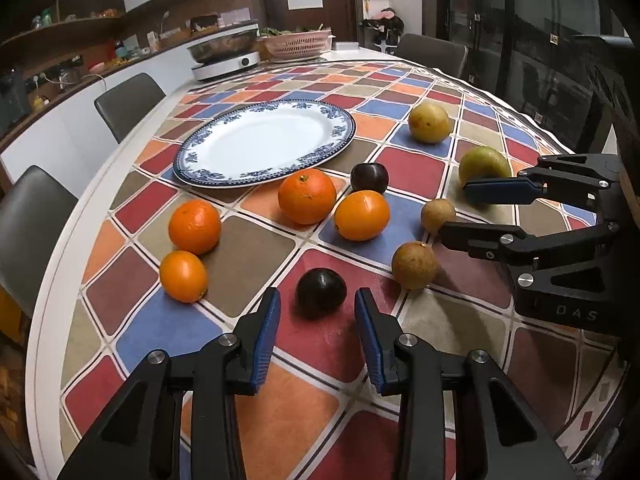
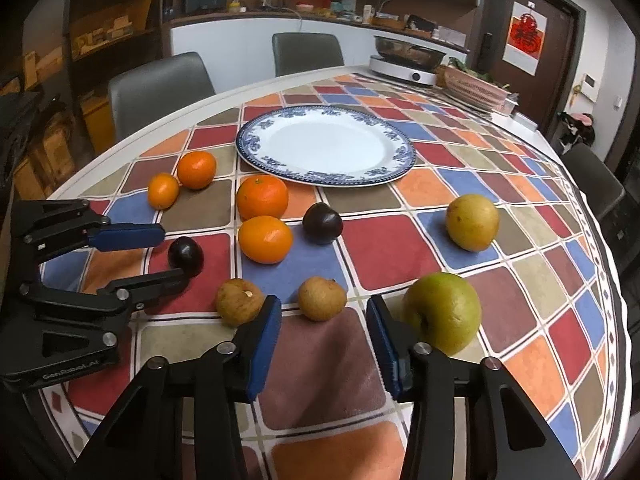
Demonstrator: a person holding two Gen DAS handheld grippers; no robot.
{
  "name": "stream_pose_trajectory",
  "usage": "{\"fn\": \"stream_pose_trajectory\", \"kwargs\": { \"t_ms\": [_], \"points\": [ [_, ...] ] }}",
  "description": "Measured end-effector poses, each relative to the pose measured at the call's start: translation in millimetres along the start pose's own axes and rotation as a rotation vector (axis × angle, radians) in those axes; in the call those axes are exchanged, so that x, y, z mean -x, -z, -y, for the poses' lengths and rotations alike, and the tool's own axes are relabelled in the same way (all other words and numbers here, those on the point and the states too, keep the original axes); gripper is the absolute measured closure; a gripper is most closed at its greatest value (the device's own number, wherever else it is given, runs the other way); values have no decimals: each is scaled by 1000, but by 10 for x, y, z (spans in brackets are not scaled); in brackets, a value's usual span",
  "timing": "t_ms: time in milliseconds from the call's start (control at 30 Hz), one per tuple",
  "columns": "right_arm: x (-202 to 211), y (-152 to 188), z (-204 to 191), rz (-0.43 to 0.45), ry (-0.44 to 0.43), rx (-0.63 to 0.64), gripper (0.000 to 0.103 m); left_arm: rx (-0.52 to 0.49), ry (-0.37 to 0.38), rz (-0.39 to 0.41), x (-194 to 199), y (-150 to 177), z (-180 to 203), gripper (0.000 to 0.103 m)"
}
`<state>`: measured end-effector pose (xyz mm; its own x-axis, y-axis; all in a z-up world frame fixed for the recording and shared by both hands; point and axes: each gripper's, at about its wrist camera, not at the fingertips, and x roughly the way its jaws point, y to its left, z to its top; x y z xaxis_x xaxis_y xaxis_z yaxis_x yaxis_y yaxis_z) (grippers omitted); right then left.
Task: Organize fruits
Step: 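Grasp the dark plum with the left gripper while the right gripper grasps a small brown fruit, then place the plum on the white plate with the left gripper while the right places the brown fruit there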
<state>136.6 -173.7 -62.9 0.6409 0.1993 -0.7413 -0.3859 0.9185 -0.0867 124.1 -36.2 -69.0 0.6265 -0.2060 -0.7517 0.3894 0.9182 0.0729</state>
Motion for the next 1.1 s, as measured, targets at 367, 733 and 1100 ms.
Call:
{"fn": "stream_pose_trajectory", "kwargs": {
  "t_ms": [367, 733, 1100],
  "points": [
    [-138, -36, 43, -34, -42, -1, 66, 34, 34, -46, -125, -64, -35, 73],
    [-181, -82, 68, -50, -58, -9, 73, 73, 40, -59, -101, -78, -70, 75],
    [48, -224, 86, 18, -60, -50, 73, 94, 34, -25, 58, -288, -122, 75]
  ]
}}
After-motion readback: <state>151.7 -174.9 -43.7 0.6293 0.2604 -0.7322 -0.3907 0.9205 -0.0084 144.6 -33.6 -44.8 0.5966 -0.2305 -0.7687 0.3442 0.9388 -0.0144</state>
